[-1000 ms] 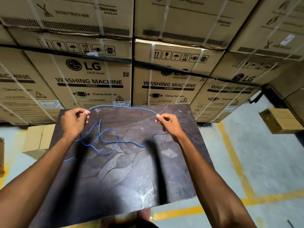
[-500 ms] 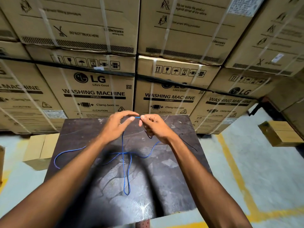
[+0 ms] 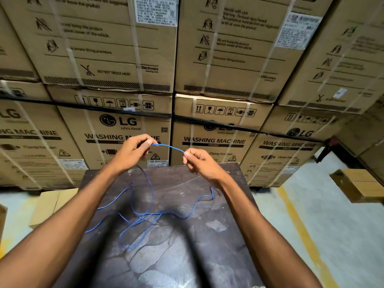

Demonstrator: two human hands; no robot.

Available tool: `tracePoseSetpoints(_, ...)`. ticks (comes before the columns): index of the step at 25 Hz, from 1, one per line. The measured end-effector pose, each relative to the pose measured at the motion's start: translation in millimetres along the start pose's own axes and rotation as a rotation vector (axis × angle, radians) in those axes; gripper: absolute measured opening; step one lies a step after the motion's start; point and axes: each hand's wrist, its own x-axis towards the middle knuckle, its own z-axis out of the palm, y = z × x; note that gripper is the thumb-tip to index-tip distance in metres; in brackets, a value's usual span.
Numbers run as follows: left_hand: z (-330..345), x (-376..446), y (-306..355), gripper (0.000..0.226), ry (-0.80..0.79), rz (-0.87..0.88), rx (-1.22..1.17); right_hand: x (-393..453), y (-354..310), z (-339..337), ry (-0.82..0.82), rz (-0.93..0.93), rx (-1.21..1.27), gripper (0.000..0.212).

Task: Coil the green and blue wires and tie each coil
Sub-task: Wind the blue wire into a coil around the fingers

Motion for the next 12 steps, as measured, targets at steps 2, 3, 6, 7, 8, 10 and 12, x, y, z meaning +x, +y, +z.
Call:
tracePoseSetpoints(2,6,0,14,0.025,-0.025,0.125,0.136,4,-7,4,-0.088,-0.022,-0.014,0.027)
tracePoseSetpoints(3,6,1,19,0.026,-0.024,0.145,0.178,5,-9,4,-0.127,-0.028,-0.008,0.025)
tracePoseSetpoints(6,2,5,25,0.024,-0.003,0.127,0.183,7,-18,7,-0.166,0.041,0.148,0.027)
tracePoseSetpoints(7,1,6,28,0.022,-0.002,0.123,0.164,7,-23,8,-0.183,0.080,0.227,0.028)
tracePoseSetpoints(8,1,7,31,0.021,-0.002,0.123,0.139,7,-27,10,-0.208,0.108,0.291,0.029)
tracePoseSetpoints(10,5,11,38,0.021,0.018,0.135,0.058,6,-35,13,-0.274,0.109,0.408,0.027)
tracePoseSetpoints(12,11,16,40,0.022,0.080,0.137,-0.039,5,-46,17,-0.303,0.046,0.577,0.019)
